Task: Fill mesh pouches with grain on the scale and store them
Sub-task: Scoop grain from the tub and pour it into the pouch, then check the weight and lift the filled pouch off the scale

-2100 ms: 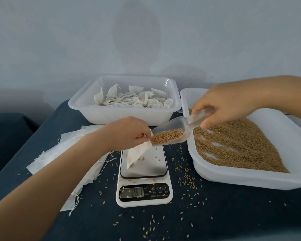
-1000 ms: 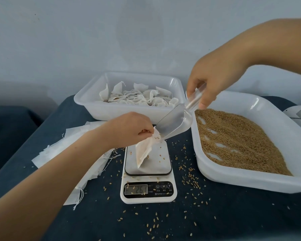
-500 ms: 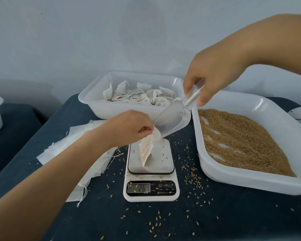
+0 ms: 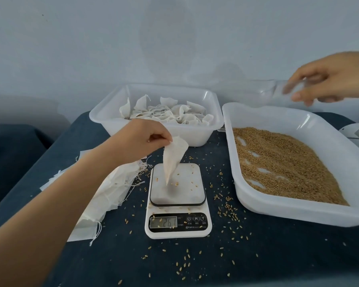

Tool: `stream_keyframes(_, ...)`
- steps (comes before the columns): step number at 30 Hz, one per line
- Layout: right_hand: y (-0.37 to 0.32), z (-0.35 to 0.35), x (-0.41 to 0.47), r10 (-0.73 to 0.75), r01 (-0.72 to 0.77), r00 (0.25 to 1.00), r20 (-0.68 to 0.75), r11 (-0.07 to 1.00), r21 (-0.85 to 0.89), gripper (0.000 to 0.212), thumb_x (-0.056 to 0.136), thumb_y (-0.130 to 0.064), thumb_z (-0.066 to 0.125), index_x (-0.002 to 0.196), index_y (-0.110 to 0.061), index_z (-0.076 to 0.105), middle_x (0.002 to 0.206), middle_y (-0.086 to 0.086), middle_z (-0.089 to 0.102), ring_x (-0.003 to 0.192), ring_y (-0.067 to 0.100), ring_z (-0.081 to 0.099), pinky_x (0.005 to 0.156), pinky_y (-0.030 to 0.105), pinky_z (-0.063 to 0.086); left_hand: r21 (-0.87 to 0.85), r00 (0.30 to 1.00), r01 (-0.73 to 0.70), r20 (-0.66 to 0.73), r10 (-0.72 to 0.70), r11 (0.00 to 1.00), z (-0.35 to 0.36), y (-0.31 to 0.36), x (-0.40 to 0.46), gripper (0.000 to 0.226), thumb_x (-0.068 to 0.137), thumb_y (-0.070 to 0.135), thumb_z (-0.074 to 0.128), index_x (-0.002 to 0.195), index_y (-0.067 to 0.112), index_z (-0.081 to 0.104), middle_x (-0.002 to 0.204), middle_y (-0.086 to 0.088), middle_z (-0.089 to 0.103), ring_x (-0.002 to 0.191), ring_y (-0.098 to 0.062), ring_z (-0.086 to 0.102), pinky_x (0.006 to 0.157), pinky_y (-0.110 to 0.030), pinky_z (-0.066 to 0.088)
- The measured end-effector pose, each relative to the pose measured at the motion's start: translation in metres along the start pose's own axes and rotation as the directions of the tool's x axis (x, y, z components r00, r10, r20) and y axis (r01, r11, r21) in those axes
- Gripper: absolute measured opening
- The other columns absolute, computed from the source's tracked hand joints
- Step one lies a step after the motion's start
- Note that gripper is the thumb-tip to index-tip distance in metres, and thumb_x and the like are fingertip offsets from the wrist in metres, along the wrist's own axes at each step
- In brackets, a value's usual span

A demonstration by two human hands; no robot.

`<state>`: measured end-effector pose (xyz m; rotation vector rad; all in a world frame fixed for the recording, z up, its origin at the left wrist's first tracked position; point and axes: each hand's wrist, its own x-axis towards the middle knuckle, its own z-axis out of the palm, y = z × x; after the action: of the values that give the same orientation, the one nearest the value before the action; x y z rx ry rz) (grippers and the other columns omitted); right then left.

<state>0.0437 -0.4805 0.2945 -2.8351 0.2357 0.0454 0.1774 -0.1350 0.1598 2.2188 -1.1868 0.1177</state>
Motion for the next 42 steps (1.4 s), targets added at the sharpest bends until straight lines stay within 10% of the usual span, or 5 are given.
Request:
stream_keyframes(17,0.105,0.161,-0.014,0.497,-0.466,0.857,0.135,0.860,-0.206,0.031,0.090,-0.042,0.057,0.099,-0.014,0.067,0.090,0.001,0.067,0.080,0.013,0.061,0.069,0.027,0.045,0.046,0.937,-0.232,0.278,0.211,0.972,0.014,-0.008,0.014,0.011,0.085,0.003,0.066,0.091,0.009,0.072,0.101,0.004,0.068,0.092,0.000,0.057,0.081,-0.005,0.039)
stream_keyframes(23,0.078,0.142,-0.010,0.380,-0.377,0.925,-0.011,0.912,-0.162,0.052,0.088,-0.042,0.061,0.131,-0.014,0.052,0.126,0.004,0.060,0.108,0.021,0.057,0.094,0.034,0.046,0.069,0.926,-0.229,0.322,0.196,0.971,0.018,-0.006,-0.010,0.028,0.091,0.003,0.055,0.113,0.018,0.064,0.104,0.011,0.062,0.095,-0.002,0.058,0.084,-0.021,0.046)
stream_keyframes(29,-0.043,0.118,-0.024,-0.040,0.058,0.937,-0.347,0.998,0.041,0.033,0.083,-0.041,0.059,0.113,-0.028,0.064,0.092,-0.018,0.060,0.084,0.005,0.057,0.078,0.028,0.044,0.056,0.978,-0.101,0.188,0.089,0.993,0.013,0.003,-0.024,0.041,0.087,0.001,0.055,0.123,0.021,0.055,0.101,0.021,0.053,0.097,0.008,0.050,0.081,-0.002,0.038)
stream_keyframes(34,-0.131,0.176,-0.055,-0.325,0.341,0.932,-0.163,0.937,0.077,0.033,0.089,-0.037,0.054,0.122,-0.033,0.056,0.102,-0.019,0.055,0.076,-0.002,0.052,0.069,0.017,0.042,0.083,0.995,-0.095,0.047,0.091,0.992,0.027,0.009,-0.046,0.041,0.082,0.003,0.061,0.120,0.019,0.059,0.103,0.014,0.056,0.093,0.015,0.046,0.082,0.000,0.033)
stream_keyframes(42,-0.123,0.266,-0.026,-0.136,0.168,0.968,-0.212,0.976,0.139,0.072,0.089,0.001,0.049,0.148,-0.026,0.020,0.150,-0.004,0.028,0.120,0.019,0.050,0.097,0.030,0.042,0.044,0.995,0.093,-0.039,-0.091,0.995,0.078,0.003,-0.080,0.050,0.081,0.006,0.060,0.128,0.020,0.052,0.130,0.010,0.047,0.118,-0.005,0.041,0.094,0.000,0.021)
